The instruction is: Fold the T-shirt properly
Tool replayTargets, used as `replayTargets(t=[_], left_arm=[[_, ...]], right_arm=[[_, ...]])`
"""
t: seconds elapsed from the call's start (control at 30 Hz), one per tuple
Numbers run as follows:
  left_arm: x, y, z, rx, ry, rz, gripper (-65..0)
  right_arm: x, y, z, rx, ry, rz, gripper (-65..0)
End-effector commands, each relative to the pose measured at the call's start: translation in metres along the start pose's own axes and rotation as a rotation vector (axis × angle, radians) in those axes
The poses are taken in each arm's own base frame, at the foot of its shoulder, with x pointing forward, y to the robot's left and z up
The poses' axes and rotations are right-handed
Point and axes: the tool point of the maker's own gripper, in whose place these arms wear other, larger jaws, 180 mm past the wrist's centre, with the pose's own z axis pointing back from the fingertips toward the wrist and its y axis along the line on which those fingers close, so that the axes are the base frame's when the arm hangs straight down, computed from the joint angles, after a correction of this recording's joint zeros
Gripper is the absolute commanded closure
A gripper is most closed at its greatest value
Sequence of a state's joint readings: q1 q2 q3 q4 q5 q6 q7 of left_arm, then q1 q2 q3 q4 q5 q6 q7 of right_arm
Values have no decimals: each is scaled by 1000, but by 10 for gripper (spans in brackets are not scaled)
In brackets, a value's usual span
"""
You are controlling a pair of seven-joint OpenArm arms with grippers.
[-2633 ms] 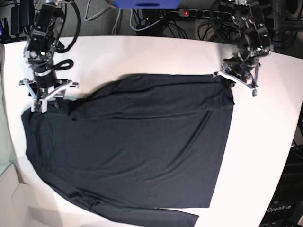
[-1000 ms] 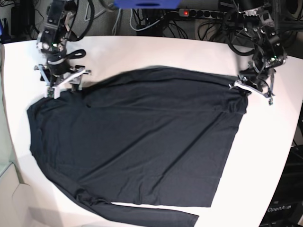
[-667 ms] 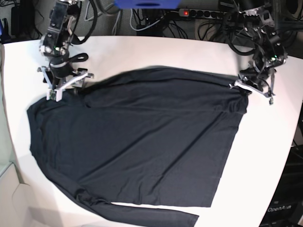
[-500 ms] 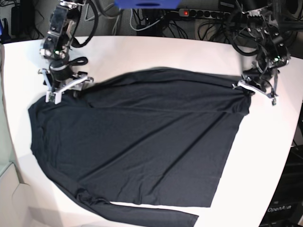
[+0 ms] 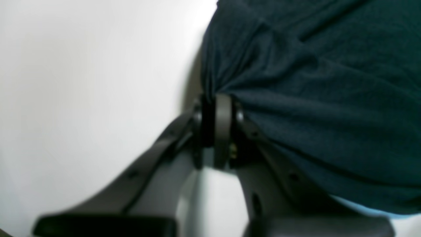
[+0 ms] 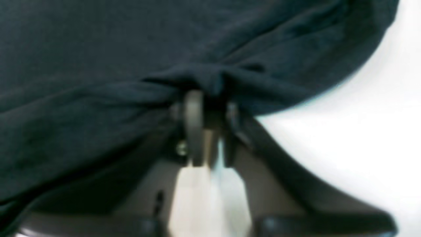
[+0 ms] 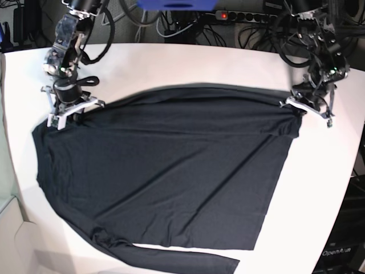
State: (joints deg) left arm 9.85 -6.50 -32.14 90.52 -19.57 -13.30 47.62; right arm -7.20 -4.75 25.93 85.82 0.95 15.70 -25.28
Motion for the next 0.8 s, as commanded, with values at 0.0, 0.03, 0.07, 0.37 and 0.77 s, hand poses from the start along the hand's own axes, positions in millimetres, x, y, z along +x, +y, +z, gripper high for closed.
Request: replayTargets(t=[0.0, 0.03, 0.07, 0.37, 0.77], left_arm=[[17, 0, 4, -4, -53, -10, 0], [16, 0, 4, -4, -51, -10, 0], [15, 0, 4, -5, -40, -10, 0], [44, -14, 14, -24, -96, -36, 0], [94, -33, 18, -48, -150, -57, 0]], right_arm=[[5, -3, 1, -6, -5, 16, 0], [5, -2, 1, -4, -5, 17, 0], [5, -2, 1, -3, -7, 18, 0], [51, -2, 19, -19, -131, 55, 0], [84, 10, 23, 6, -207, 101, 0]])
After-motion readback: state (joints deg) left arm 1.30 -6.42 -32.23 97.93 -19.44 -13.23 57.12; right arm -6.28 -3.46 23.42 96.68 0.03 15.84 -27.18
